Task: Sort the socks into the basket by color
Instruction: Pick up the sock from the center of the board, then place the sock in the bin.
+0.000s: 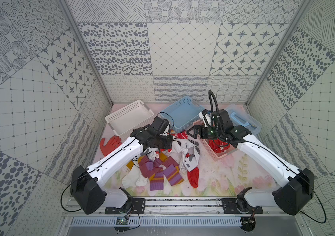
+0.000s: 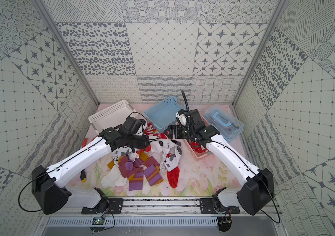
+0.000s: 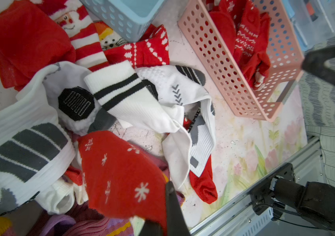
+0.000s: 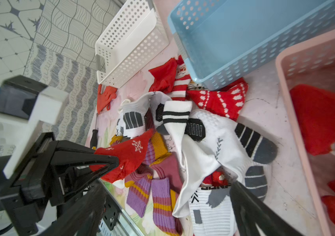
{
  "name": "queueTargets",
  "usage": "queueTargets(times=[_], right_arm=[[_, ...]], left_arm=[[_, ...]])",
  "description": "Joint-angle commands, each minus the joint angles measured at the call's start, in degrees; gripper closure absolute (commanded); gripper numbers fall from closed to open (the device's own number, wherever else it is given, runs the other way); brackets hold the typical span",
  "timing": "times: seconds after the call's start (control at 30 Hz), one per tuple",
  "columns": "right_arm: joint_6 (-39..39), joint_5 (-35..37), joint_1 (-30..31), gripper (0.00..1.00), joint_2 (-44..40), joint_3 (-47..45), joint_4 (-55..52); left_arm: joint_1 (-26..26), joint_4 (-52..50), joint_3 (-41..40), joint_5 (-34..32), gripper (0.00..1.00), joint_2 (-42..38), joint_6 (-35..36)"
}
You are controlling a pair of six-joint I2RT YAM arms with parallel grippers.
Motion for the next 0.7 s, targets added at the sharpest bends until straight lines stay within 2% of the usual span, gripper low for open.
queueTargets(times=[0.0, 0.33, 0.47, 0.67], right_arm=[[-1.44, -2.81, 1.57, 0.02, -0.24, -1.74, 6.85], [-4.78, -3.79, 5.17, 0.02, -3.02, -8.02, 15.7], [-5.7, -2.57, 5.89, 0.02, -5.13, -10.78, 20.69], [-9.1, 2.1, 9.34, 0.02, -4.62, -9.72, 24.44]], left_arm=[[-0.08, -0.21, 3.8, 4.25, 1.0, -1.87, -2.04], [0.3, 0.06, 12.49, 9.27, 1.0, -1.9, -3.11], [0.52, 0.44, 15.94, 12.06, 1.0, -1.88, -3.8], [1.36, 2.35, 18.9, 16.25, 1.0, -1.84, -6.2]])
